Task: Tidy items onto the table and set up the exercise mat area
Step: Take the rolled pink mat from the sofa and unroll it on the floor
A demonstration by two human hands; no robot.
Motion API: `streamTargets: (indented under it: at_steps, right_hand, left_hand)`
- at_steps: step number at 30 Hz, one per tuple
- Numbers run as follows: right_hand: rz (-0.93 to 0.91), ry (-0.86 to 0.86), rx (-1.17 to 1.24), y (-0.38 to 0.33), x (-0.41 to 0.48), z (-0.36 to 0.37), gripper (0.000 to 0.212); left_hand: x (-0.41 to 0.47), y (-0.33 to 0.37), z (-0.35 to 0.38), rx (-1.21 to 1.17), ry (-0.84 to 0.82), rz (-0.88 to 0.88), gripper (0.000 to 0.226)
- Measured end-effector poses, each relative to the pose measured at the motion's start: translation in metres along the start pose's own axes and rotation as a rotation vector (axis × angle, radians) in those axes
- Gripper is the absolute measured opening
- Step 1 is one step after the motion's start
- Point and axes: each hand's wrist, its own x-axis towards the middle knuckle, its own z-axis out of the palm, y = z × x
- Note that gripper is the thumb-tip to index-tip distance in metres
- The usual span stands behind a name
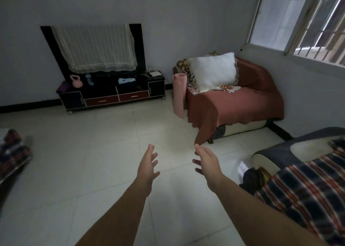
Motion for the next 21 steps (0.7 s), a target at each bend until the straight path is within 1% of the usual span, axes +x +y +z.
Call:
streamTargets:
  at_steps: [1, 4, 9, 12, 16, 17, 19, 21]
  right_hand:
    - [0.006, 0.013, -0.003, -0.004, 0.021, 0.009, 0.012]
    - [0.02, 0.059, -0.007, -0.02, 0.077, 0.03, 0.026]
    - [-0.005, 0.059, -0.005, -0.057, 0.173, 0.057, 0.036]
    - [-0.019, 0.066, -0.007, -0.077, 0.237, 0.072, 0.036]
    - [-0.038, 0.031, 0.01, -0.098, 0.332, 0.086, 0.021]
    - [-0.049, 0.015, 0.019, -0.103, 0.358, 0.088, 0.022]
    - [-0.043, 0.0, 0.013, -0.114, 0.41, 0.092, 0.033]
    - [-0.035, -0.006, 0.005, -0.127, 0.458, 0.095, 0.035]
  left_hand:
    - [0.025, 0.009, -0.001, 0.008, -0.018, -0.006, 0.059]
    - [0.087, 0.036, -0.003, 0.009, -0.04, -0.016, 0.058]
    - [0.182, 0.084, 0.013, 0.006, -0.079, -0.008, 0.058]
    - [0.243, 0.109, 0.031, 0.017, -0.088, 0.0, 0.059]
    - [0.328, 0.139, 0.059, 0.03, -0.084, 0.024, 0.06]
    - [0.349, 0.147, 0.067, 0.035, -0.078, 0.039, 0.06]
    - [0.39, 0.165, 0.083, 0.033, -0.043, 0.041, 0.06]
    - [0.427, 0.182, 0.098, 0.033, -0.016, 0.033, 0.06]
